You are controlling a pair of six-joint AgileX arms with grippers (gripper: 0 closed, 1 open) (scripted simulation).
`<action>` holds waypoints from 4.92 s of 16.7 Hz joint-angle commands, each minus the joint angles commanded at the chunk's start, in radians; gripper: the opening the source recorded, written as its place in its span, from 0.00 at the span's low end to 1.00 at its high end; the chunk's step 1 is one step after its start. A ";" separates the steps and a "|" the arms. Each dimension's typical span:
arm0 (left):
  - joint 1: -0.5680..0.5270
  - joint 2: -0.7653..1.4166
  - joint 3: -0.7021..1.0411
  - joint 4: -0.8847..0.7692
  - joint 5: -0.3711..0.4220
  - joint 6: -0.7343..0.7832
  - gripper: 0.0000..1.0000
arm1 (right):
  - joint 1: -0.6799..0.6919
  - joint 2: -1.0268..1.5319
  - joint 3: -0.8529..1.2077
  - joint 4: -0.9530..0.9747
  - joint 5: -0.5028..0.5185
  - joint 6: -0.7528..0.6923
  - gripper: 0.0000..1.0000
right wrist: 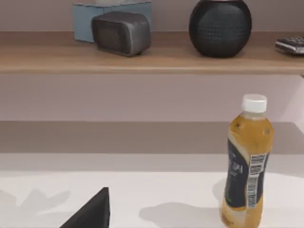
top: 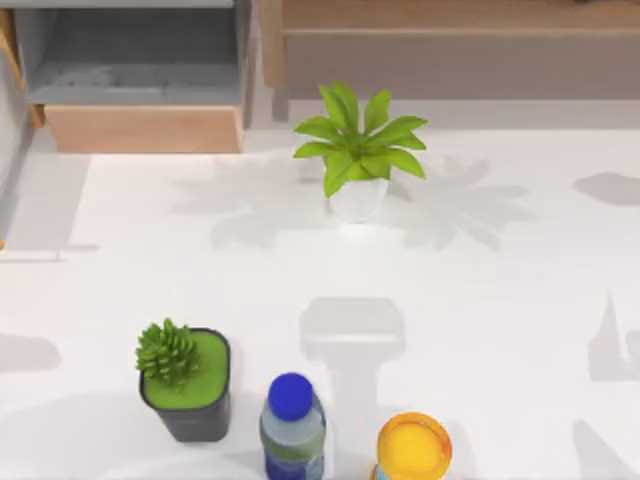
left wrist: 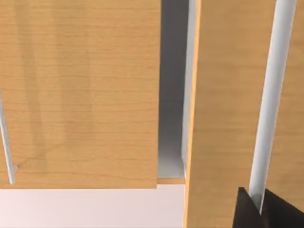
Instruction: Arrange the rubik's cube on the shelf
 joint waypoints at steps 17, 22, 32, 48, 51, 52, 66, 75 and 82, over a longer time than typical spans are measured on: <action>0.017 -0.014 -0.020 0.018 0.019 0.000 0.90 | 0.000 0.000 0.000 0.000 0.000 0.000 1.00; 0.017 -0.014 -0.020 0.018 0.019 0.000 1.00 | 0.000 0.000 0.000 0.000 0.000 0.000 1.00; 0.059 -0.033 -0.073 0.050 0.062 0.003 1.00 | 0.000 0.000 0.000 0.000 0.000 0.000 1.00; 0.228 -0.029 0.362 -0.572 -0.123 -0.121 1.00 | 0.000 0.000 0.000 0.000 0.000 0.000 1.00; 0.229 -0.009 0.601 -0.886 -0.199 -0.194 1.00 | 0.000 0.000 0.000 0.000 0.000 0.000 1.00; 0.221 0.001 0.688 -0.998 -0.225 -0.221 1.00 | 0.000 0.000 0.000 0.000 0.000 0.000 1.00; -0.105 0.330 1.866 -2.557 -0.492 -0.651 1.00 | 0.000 0.000 0.000 0.000 0.000 0.000 1.00; -0.274 0.540 2.193 -3.027 -0.552 -0.801 1.00 | 0.000 0.000 0.000 0.000 0.000 0.000 1.00; -0.270 0.535 2.195 -3.037 -0.552 -0.800 1.00 | 0.000 0.000 0.000 0.000 0.000 0.000 1.00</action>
